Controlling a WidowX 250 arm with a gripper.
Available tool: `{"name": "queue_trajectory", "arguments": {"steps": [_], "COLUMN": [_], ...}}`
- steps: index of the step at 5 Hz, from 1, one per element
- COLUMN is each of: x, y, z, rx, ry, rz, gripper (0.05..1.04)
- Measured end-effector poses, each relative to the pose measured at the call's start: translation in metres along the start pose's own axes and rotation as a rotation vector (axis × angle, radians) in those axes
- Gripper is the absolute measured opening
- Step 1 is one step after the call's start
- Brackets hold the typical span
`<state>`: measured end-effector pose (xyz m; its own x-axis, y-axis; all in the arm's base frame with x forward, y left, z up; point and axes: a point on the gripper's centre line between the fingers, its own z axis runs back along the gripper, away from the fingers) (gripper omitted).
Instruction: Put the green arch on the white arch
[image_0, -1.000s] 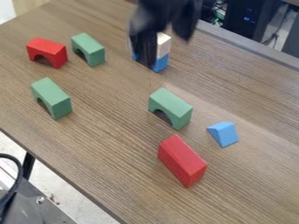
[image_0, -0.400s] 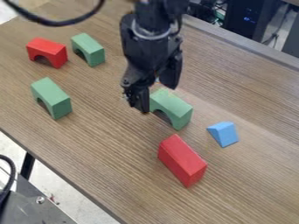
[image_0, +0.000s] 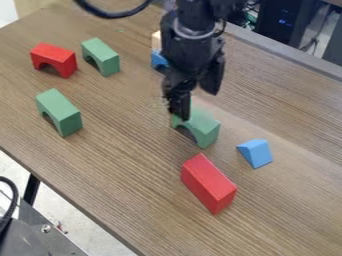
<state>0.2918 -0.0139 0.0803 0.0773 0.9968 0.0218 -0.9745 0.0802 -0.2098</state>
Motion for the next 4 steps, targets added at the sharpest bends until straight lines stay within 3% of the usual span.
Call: {"name": "queue_trajectory", "arguments": {"steps": [4], "x": [-0.007], "y": [0.005], "z": [-0.023], "rx": [0.059], "ry": [-0.014], "rz": [-0.032], "gripper": [0.999]}}
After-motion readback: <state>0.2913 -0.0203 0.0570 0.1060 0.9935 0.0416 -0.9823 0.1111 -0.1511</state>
